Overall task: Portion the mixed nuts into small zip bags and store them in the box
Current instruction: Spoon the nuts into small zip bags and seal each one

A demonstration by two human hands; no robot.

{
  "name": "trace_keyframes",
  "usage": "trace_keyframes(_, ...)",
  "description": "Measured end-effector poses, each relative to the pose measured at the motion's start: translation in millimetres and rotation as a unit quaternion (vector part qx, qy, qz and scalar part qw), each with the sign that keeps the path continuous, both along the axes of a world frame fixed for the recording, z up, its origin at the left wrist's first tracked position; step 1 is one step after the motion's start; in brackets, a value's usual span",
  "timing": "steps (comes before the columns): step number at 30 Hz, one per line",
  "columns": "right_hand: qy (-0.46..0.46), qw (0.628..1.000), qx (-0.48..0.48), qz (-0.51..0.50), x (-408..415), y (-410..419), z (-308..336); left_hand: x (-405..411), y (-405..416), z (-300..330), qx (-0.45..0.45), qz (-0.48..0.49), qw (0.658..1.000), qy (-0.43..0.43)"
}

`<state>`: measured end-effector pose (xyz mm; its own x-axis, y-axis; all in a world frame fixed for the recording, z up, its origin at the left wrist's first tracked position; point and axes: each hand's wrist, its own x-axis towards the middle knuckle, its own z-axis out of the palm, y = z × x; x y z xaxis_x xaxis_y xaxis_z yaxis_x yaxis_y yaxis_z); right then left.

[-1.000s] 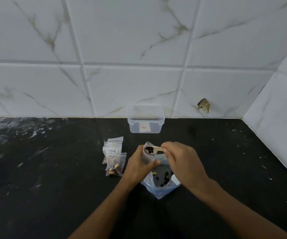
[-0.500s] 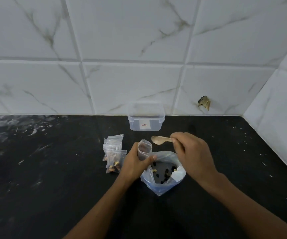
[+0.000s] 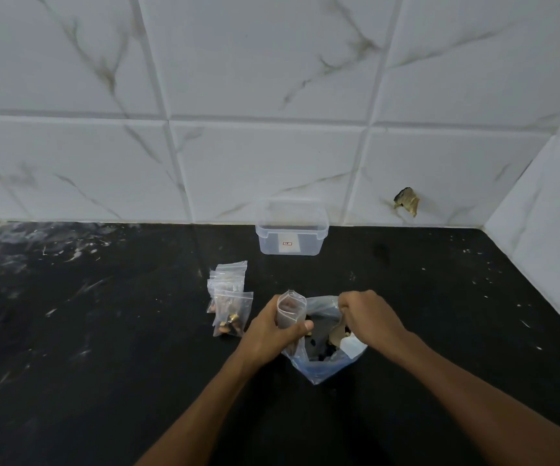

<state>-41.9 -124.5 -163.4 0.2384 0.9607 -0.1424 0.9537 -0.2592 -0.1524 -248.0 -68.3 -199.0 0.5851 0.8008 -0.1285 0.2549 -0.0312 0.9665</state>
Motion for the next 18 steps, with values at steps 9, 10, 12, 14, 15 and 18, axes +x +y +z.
trace_keyframes(9,0.137,0.972,0.105,-0.162,-0.7,-13.0,-19.6,1.5,0.5,0.4,-0.005,0.011,1.000,0.000)
trace_keyframes(10,0.151,0.967,0.113,-0.169,-2.6,-13.2,-22.1,2.1,0.1,0.5,-0.006,0.016,1.000,0.000)
trace_keyframes(12,0.167,0.962,0.126,-0.175,-5.1,-13.4,-24.6,1.8,0.5,-0.5,-0.003,0.032,0.999,-0.004)
trace_keyframes(14,0.168,0.959,0.141,-0.178,-6.5,-14.1,-25.0,1.0,2.5,-1.7,0.006,0.051,0.999,-0.011)
trace_keyframes(15,0.163,0.959,0.147,-0.181,-7.3,-14.4,-24.1,0.4,4.0,-1.9,0.008,0.056,0.998,-0.012)
trace_keyframes(18,0.156,0.955,0.167,-0.190,-7.2,-14.2,-22.1,-0.6,7.0,-2.6,0.008,0.050,0.999,-0.016)
